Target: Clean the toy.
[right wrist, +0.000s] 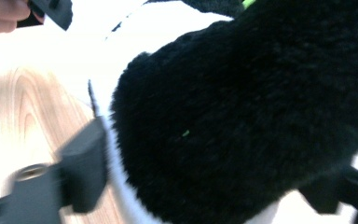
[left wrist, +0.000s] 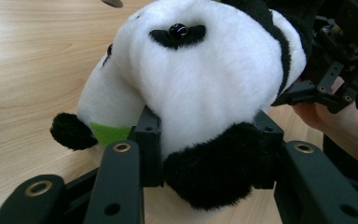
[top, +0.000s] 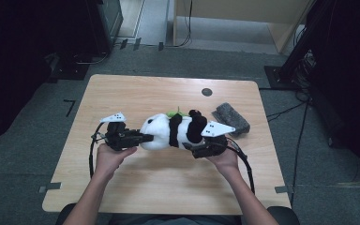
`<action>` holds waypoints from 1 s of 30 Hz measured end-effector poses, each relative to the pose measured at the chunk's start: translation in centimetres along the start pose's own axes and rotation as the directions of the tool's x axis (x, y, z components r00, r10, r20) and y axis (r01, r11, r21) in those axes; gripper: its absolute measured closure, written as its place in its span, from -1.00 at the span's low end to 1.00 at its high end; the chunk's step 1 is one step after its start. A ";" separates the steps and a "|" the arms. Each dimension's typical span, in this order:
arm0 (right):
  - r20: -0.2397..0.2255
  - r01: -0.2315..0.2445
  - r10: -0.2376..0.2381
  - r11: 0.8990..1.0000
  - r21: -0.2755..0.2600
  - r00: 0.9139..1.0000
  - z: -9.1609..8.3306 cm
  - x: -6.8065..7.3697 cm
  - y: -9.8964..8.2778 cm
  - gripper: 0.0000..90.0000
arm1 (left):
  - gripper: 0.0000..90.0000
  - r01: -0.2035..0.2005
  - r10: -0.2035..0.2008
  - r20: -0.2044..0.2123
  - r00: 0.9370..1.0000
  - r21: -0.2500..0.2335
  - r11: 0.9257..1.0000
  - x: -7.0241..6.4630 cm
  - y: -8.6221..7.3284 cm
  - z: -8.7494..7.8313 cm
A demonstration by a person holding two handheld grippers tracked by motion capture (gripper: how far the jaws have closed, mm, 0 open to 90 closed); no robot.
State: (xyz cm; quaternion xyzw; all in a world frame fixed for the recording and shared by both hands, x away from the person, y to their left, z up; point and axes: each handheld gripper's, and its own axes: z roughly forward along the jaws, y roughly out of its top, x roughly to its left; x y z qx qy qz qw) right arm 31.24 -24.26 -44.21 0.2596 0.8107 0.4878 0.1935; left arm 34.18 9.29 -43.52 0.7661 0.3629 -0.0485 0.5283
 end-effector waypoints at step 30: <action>-0.046 -0.323 0.322 0.946 -0.033 0.946 -3.0 -2.2 1.1 -0.09 | -0.57 -0.230 0.218 -0.101 0.971 -0.118 0.966 -0.3 -2.5 2.1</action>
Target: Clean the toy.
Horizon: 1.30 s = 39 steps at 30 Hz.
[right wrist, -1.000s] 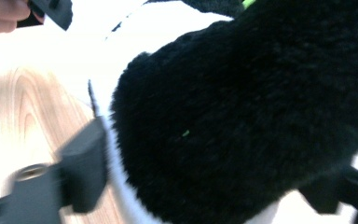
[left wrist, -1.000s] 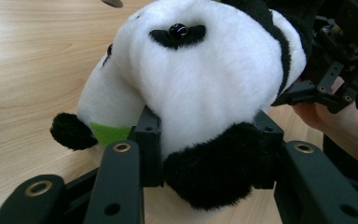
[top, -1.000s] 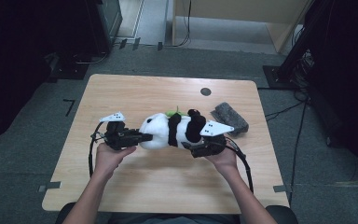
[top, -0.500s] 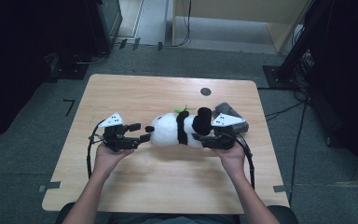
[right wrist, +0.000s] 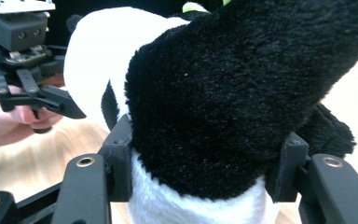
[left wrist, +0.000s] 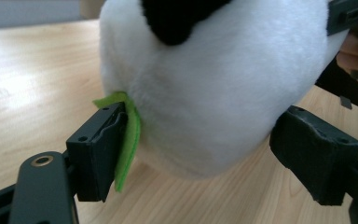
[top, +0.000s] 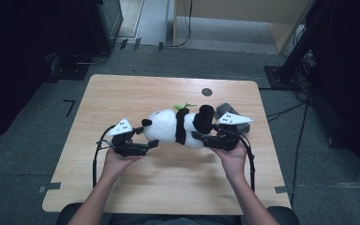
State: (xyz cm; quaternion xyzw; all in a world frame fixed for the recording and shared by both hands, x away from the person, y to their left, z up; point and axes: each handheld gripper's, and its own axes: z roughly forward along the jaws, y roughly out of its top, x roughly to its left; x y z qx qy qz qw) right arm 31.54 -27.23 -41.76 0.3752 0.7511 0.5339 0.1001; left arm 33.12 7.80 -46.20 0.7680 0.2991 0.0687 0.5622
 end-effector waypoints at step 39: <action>0.020 0.246 -0.251 0.961 0.128 0.968 2.9 0.7 -2.3 -0.20 | 0.24 0.251 -0.249 0.031 0.968 -0.059 0.966 0.9 1.9 -2.6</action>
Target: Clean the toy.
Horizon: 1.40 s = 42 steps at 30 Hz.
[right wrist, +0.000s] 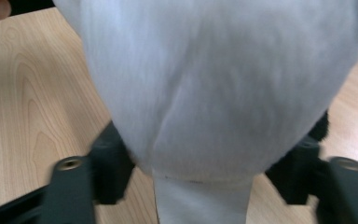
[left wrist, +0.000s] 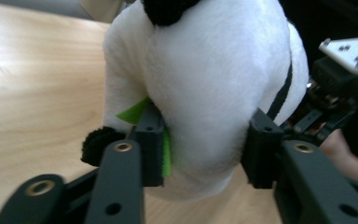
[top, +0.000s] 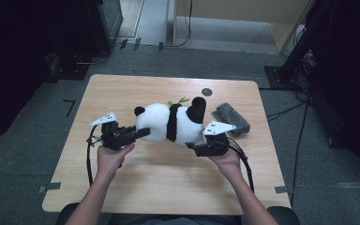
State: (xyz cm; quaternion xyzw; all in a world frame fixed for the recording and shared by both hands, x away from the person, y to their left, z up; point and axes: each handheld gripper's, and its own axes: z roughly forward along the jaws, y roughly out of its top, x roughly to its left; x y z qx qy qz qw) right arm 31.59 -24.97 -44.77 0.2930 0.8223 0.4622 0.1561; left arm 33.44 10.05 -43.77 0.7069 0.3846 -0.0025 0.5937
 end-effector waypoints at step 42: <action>-0.047 -0.272 0.273 0.962 0.023 0.961 -2.3 -0.3 0.9 -0.38 | -0.40 -0.094 0.110 -0.117 0.987 0.135 0.986 0.0 -1.8 1.7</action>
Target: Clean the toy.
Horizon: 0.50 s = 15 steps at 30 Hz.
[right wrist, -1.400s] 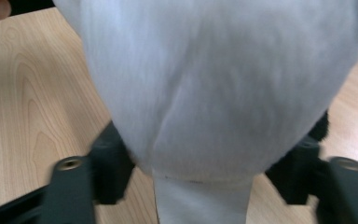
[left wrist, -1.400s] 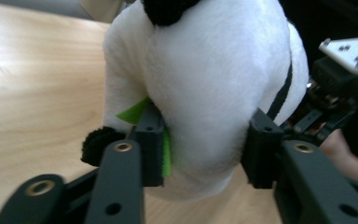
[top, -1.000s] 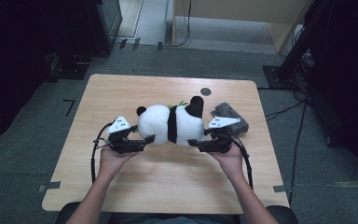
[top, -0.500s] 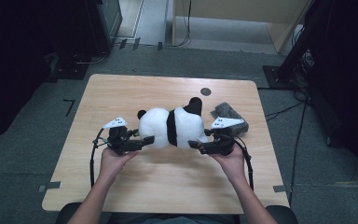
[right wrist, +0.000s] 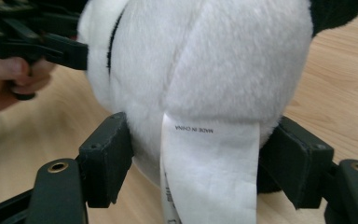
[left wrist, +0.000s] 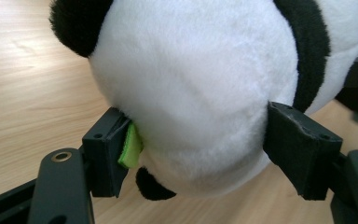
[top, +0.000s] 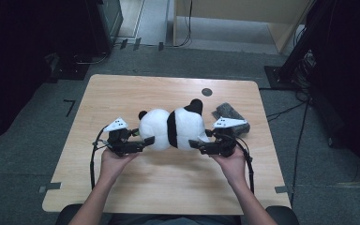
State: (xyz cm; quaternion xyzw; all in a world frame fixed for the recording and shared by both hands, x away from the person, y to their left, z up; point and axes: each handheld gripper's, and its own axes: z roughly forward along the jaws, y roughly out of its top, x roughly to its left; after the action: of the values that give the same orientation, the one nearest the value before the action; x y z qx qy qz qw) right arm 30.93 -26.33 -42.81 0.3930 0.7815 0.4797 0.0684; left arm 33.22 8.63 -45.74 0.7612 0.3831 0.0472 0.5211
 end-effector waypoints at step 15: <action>0.023 -0.009 0.008 0.999 0.040 1.000 2.3 -0.9 -0.8 -0.35 | -0.40 0.166 -0.166 0.003 0.986 0.029 0.986 2.8 -0.7 1.2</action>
State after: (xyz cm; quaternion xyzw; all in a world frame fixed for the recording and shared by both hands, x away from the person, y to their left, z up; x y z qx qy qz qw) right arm 32.25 -25.57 -44.88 0.4032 0.7883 0.4599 0.0674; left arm 35.39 9.62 -47.81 0.7342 0.4443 -0.0040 0.5133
